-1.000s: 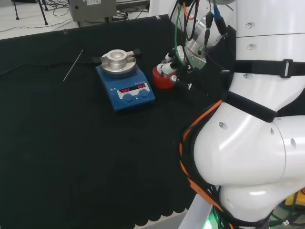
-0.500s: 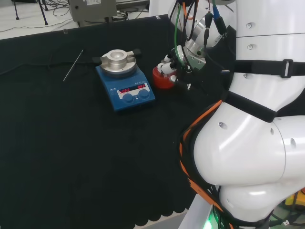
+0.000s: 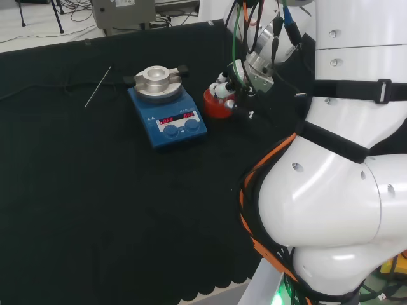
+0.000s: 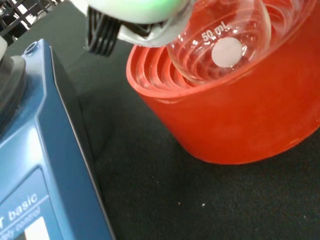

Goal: Pick up the round-bottom flask.

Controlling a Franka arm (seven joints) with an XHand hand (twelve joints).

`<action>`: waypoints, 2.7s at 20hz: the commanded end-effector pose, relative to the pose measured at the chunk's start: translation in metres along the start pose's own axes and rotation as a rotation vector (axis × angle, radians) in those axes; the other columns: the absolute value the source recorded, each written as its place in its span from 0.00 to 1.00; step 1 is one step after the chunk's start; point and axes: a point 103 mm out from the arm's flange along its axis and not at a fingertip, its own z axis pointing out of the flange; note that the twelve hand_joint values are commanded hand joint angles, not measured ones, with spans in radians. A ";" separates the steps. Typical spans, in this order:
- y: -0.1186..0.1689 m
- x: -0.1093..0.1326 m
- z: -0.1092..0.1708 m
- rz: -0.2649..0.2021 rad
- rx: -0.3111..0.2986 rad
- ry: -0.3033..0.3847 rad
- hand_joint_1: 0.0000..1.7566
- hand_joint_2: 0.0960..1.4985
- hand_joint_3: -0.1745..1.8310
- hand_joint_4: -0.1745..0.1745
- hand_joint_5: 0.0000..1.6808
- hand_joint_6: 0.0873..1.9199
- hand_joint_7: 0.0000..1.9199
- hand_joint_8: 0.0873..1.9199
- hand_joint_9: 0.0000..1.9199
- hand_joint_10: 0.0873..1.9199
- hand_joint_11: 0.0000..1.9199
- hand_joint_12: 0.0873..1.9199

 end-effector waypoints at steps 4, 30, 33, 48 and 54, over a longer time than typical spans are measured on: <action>0.002 0.003 -0.003 -0.005 -0.008 0.005 0.61 0.56 0.27 0.73 0.60 0.45 0.30 0.31 0.38 0.28 0.20 0.66; -0.002 -0.045 -0.018 -0.014 0.085 0.019 0.51 0.31 0.45 0.25 0.30 0.35 0.25 0.32 0.34 0.29 0.14 0.67; 0.000 -0.052 -0.019 -0.016 0.104 0.019 0.51 0.31 0.45 0.26 0.30 0.35 0.24 0.32 0.33 0.30 0.14 0.67; 0.005 -0.051 -0.012 -0.038 0.147 0.026 0.51 0.31 0.44 0.29 0.31 0.34 0.24 0.32 0.33 0.29 0.14 0.68; 0.005 -0.053 -0.013 -0.042 0.157 0.032 0.51 0.32 0.44 0.34 0.45 0.39 0.25 0.32 0.33 0.29 0.14 0.68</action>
